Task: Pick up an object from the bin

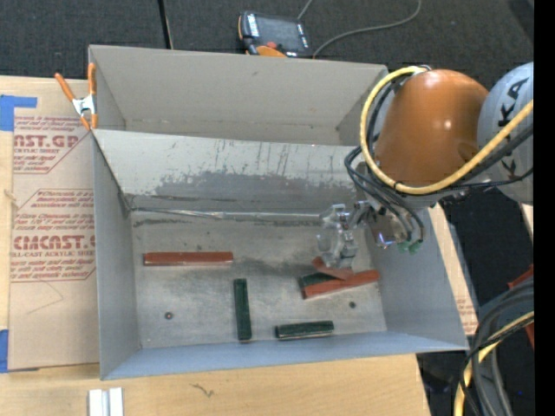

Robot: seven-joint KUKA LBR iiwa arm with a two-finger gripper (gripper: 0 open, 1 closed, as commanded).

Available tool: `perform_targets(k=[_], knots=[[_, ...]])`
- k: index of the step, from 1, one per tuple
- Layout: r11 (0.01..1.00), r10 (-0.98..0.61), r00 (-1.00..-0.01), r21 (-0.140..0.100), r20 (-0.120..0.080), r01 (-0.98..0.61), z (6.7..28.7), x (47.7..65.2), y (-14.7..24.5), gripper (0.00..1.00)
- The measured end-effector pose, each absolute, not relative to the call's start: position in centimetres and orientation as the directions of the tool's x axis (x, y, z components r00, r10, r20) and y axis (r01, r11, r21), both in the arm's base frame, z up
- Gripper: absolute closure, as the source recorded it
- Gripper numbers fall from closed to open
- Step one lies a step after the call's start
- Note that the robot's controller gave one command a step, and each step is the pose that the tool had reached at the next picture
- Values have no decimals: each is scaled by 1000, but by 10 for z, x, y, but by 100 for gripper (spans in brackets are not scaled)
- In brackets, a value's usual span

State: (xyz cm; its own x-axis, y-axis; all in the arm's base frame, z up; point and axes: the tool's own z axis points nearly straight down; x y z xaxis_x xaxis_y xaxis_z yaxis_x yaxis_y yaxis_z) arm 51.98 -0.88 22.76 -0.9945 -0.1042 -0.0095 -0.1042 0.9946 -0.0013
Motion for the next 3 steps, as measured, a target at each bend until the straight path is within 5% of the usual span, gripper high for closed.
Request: perform_targets(k=[1, 2, 3], knots=[[995, -104, -995, 1, -3, -104, 223, 519, -9, 0], [995, -96, -995, 2, 7, -96, 66, 516, -24, 0], [995, -95, -995, 2, -1, -95, 73, 519, -24, 100]])
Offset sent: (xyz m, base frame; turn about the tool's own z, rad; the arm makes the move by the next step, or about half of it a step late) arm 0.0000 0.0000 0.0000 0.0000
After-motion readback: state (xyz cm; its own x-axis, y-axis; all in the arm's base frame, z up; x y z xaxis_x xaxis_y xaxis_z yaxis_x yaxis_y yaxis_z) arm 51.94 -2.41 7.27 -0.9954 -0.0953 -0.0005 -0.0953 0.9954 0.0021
